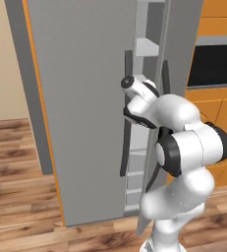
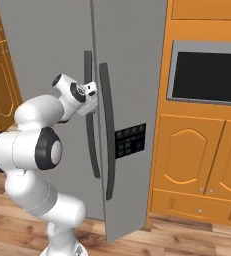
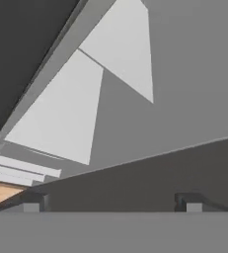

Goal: There is a bowl on the dining counter. Grab a lemon wedge from the fridge and place it in the bowl. Then get the liquor bottle and glass cup from the cabinet and place them next to the bowl.

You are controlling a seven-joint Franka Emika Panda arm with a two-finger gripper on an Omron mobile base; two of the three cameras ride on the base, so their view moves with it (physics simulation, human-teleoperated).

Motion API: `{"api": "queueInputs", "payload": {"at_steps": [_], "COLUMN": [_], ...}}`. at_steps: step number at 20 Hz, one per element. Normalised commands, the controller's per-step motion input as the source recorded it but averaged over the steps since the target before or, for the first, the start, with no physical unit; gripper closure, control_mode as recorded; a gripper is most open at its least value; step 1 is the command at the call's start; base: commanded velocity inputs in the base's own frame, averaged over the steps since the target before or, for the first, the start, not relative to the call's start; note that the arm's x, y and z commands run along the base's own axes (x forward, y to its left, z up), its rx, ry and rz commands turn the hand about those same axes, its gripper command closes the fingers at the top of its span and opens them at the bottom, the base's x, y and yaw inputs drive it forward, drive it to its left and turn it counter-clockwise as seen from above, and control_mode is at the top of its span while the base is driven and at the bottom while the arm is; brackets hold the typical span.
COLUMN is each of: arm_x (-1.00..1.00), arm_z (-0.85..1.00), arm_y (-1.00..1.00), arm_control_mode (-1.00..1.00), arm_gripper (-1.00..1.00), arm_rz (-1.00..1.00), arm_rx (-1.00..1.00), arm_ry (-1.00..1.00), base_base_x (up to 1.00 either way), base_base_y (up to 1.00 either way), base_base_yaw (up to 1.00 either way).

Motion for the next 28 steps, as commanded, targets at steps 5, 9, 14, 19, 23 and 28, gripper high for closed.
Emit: {"api": "queueInputs", "payload": {"at_steps": [5,9,14,19,23,28], "arm_x": [-0.48,-0.49,-0.41,-0.28,-0.16,-0.03], "arm_z": [0.00,0.00,0.00,0.00,0.00,0.00], "arm_y": [-0.66,-0.61,-0.61,-0.59,-0.60,-0.60], "arm_control_mode": [-1.00,-1.00,-1.00,-1.00,-1.00,-1.00], "arm_gripper": [-1.00,-1.00,-1.00,-1.00,-1.00,-1.00], "arm_rz": [-0.04,-0.06,-0.08,-0.09,-0.07,-0.06], "arm_rx": [0.00,0.00,0.00,0.00,0.00,0.00], "arm_ry": [0.00,0.00,0.00,0.02,0.04,0.05], "base_base_x": [0.00,0.00,0.00,0.00,0.00,0.00], "base_base_y": [0.00,0.00,0.00,0.00,0.00,0.00], "base_base_yaw": [0.00,0.00,0.00,0.00,0.00,0.00]}}
